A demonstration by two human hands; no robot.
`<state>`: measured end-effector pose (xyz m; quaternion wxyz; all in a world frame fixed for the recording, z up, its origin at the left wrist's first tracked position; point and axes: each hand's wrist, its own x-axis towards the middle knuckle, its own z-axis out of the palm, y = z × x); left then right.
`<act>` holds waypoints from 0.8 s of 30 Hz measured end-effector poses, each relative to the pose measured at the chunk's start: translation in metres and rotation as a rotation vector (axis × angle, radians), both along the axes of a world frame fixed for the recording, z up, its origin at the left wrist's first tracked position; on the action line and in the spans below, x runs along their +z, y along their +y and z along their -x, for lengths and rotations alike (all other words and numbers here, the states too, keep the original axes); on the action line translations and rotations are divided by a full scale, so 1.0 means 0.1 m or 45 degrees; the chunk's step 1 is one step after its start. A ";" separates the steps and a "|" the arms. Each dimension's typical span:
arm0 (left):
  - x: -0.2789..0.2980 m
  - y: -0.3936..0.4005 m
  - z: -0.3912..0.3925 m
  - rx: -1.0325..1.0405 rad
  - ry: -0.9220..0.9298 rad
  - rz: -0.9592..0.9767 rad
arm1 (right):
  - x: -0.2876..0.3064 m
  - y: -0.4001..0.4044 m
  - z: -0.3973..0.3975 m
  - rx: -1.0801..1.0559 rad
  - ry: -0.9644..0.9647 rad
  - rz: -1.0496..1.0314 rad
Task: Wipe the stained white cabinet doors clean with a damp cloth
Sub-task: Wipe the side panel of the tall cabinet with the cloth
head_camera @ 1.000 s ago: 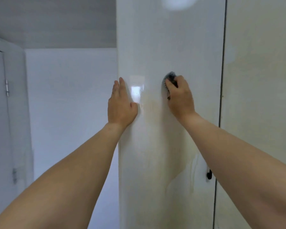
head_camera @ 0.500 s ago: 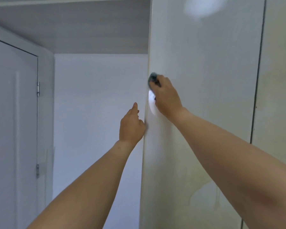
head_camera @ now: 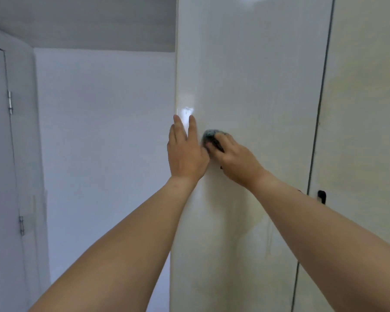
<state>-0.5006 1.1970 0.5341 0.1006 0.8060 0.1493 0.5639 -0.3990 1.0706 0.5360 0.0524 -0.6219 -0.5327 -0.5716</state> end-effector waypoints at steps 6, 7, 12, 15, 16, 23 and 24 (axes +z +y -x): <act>0.05 -0.24 -0.23 0.138 0.023 0.092 | 0.33 -0.68 -0.35 -0.173 0.428 -0.909; 0.09 -0.30 -0.28 0.145 0.017 0.131 | 0.33 -0.60 -0.29 -0.097 0.563 -0.984; 0.15 -0.40 -0.42 0.195 -0.045 0.240 | 0.17 -0.63 -0.23 -0.143 0.000 -0.109; 0.16 -0.43 -0.47 0.234 -0.048 0.257 | 0.40 -1.13 -0.54 -0.172 0.263 -0.526; 0.17 -0.43 -0.49 0.249 -0.048 0.262 | 0.46 -1.27 -0.62 -0.169 0.410 -0.750; 0.10 -0.39 -0.51 0.304 -0.075 0.220 | -0.25 -0.90 -0.51 -0.056 0.243 -0.448; 0.09 -0.38 -0.51 0.310 -0.078 0.206 | -0.25 -0.95 -0.58 -0.069 0.096 -0.279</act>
